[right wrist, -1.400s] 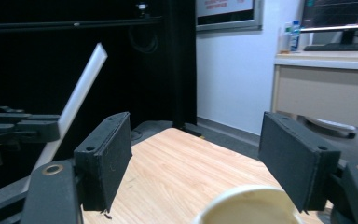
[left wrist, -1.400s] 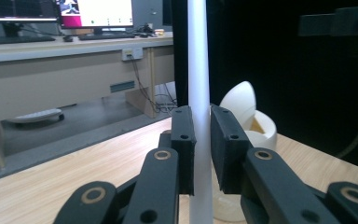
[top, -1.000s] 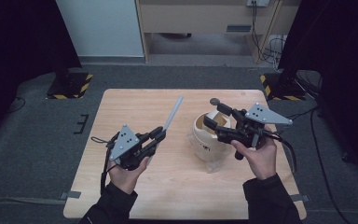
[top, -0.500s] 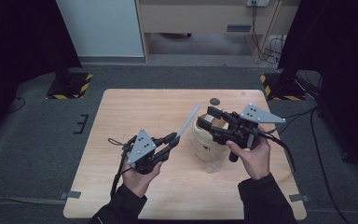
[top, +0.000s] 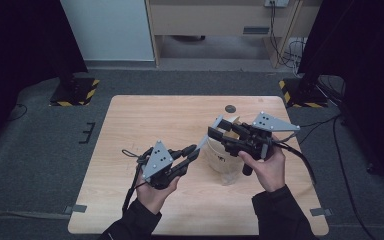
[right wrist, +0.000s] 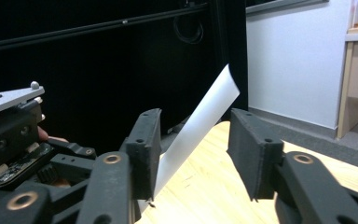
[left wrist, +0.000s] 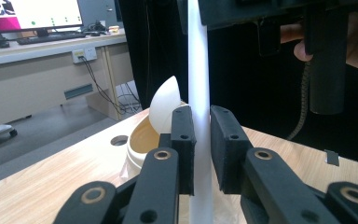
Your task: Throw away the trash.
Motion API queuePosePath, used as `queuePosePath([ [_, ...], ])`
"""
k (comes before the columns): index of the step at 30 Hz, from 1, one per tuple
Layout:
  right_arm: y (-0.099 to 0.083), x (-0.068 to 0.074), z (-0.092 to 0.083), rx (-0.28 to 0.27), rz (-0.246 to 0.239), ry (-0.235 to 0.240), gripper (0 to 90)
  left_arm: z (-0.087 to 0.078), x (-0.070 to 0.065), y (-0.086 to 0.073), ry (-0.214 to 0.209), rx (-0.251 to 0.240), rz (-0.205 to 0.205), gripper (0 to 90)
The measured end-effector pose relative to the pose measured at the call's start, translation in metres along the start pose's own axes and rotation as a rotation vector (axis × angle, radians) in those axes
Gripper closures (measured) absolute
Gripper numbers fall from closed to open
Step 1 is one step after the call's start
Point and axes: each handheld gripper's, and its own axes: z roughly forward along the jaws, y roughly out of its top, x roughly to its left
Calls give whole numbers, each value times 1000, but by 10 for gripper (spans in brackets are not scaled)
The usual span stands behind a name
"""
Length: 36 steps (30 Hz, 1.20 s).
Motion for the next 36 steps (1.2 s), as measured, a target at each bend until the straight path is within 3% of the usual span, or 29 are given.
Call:
queuePosePath([
  [6, -2, 1, 1, 22, 20, 25, 680, 2, -2, -1, -11, 15, 7, 796],
  [16, -3, 3, 1, 23, 75, 86, 770, 6, -2, -5, -14, 40, 0, 793],
  [21, -6, 1, 2, 23, 49, 55, 791, 5, 3, -14, -14, 76, -38, 774],
  [24, -6, -1, 0, 18, 47, 45, 791, 2, 10, -23, -8, 113, -59, 749],
  [28, -6, -3, -3, 15, 42, 33, 791, -7, 24, -40, 30, 189, -83, 713],
  [36, -6, -6, -4, 5, 24, 7, 790, -28, 56, -96, 121, 425, -110, 606],
])
